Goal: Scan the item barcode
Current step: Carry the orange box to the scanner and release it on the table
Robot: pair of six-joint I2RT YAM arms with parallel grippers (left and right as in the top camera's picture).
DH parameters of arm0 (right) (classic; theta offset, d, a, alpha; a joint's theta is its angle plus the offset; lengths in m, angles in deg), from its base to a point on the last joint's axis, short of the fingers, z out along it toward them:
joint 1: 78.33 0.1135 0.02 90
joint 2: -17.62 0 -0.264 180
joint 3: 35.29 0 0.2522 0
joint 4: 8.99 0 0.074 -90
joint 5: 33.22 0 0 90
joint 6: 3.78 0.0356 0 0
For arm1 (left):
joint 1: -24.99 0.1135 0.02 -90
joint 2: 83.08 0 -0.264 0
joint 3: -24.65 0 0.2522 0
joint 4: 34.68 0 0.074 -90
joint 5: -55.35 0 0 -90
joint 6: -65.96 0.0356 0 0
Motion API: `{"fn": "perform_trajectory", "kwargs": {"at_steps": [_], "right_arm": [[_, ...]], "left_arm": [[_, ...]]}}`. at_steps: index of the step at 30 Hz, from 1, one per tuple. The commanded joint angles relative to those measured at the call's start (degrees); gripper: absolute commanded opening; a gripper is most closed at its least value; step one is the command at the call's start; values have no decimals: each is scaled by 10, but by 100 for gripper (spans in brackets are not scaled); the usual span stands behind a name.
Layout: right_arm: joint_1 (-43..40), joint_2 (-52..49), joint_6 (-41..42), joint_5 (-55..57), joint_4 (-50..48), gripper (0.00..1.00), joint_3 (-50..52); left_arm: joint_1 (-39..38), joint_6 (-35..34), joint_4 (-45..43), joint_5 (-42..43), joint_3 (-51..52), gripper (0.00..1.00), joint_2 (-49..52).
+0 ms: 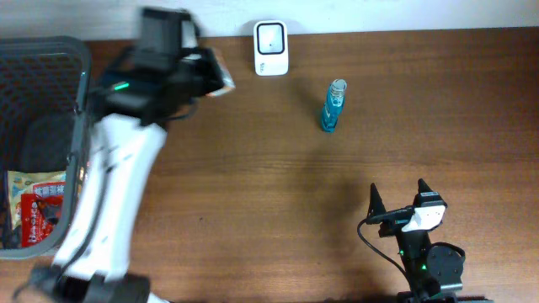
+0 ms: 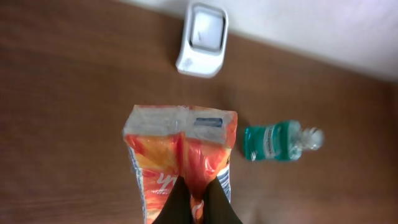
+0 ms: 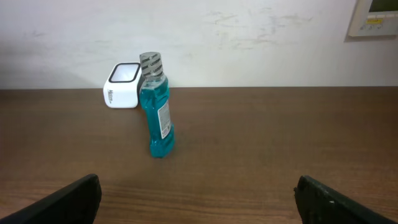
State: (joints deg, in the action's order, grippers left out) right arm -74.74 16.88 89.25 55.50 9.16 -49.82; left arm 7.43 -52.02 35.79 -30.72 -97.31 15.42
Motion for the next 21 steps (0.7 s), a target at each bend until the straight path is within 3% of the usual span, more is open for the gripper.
{"fn": "perform_trajectory", "kwargs": {"at_steps": [1, 10, 17, 18, 20, 21], "right_arm": [[4, 3, 2, 5, 2, 98, 5], [4, 3, 2, 5, 1, 98, 5], [4, 3, 2, 5, 1, 98, 5], [4, 3, 2, 5, 2, 98, 4], [4, 3, 2, 5, 1, 98, 5], [4, 3, 2, 5, 1, 98, 5]], "left_arm": [[-54, 16, -37, -38, 3, 0, 85], [-122, 20, -187, -38, 3, 0, 269], [-134, 20, -216, -37, 3, 6, 329], [-136, 20, -216, -37, 3, 9, 329], [-139, 20, -223, -26, 2, 53, 329], [-139, 20, -224, -20, 0, 60, 329]]}}
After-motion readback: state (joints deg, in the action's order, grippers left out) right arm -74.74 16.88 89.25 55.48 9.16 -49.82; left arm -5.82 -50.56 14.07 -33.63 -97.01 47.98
